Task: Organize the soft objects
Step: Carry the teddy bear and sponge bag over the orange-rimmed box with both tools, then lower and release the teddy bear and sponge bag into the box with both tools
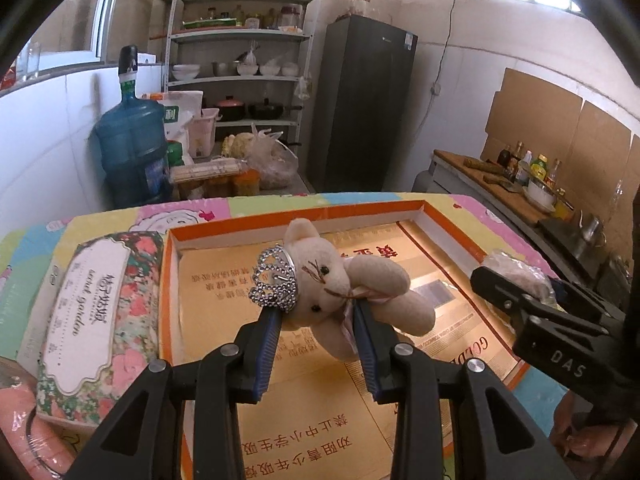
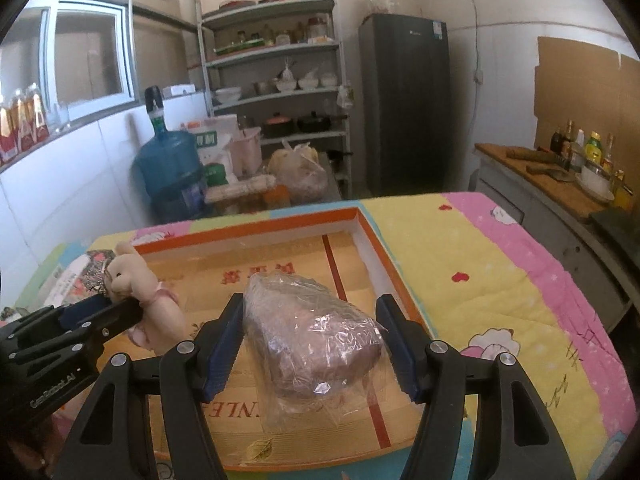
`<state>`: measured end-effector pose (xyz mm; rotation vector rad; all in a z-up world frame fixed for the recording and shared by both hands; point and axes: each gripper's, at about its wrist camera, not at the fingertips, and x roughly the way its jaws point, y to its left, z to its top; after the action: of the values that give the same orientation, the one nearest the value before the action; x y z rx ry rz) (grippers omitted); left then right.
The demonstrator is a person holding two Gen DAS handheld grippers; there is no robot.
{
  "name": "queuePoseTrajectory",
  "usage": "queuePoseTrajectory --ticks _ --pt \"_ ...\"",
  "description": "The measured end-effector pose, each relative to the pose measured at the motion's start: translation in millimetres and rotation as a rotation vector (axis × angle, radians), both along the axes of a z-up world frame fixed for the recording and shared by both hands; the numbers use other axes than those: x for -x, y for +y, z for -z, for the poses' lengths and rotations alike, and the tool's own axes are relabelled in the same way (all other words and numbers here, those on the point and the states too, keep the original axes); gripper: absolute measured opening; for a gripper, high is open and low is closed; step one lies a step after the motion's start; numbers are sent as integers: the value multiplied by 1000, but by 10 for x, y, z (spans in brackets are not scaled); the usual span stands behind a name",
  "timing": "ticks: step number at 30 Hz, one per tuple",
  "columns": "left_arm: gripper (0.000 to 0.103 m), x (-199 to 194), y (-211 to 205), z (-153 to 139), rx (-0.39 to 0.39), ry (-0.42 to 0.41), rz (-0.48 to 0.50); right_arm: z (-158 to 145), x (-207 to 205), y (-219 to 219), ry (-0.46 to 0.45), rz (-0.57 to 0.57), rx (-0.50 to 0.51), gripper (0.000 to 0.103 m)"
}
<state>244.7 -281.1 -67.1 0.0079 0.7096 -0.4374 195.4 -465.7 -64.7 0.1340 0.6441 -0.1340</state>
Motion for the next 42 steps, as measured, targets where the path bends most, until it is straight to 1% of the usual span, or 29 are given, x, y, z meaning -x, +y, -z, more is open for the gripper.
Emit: queuePoseTrajectory --ticks 6,12,15,16,22,33,37,39,42 --pt "37 -47 -36 71 -6 30 1 104 -105 -15 38 -1 -1 67" --pt "40 -87 -55 152 -9 60 1 181 -144 -15 71 0 -4 68" --pt "46 -94 -51 162 -5 68 1 206 -151 -33 82 4 -7 68" --pt "50 -99 -55 165 -7 72 -1 210 -153 -28 85 5 -8 69" --pt "54 -108 -58 182 -11 87 -3 226 -151 -43 98 9 -11 69" --pt "55 -87 -14 170 5 94 6 179 -66 -37 66 13 -37 69" --pt "55 -78 22 183 41 121 31 119 15 -27 44 18 -37 69" --pt "60 -71 32 176 41 115 29 97 47 -13 38 20 -39 69" --pt "69 -16 53 132 53 84 32 80 80 5 33 20 -44 69"
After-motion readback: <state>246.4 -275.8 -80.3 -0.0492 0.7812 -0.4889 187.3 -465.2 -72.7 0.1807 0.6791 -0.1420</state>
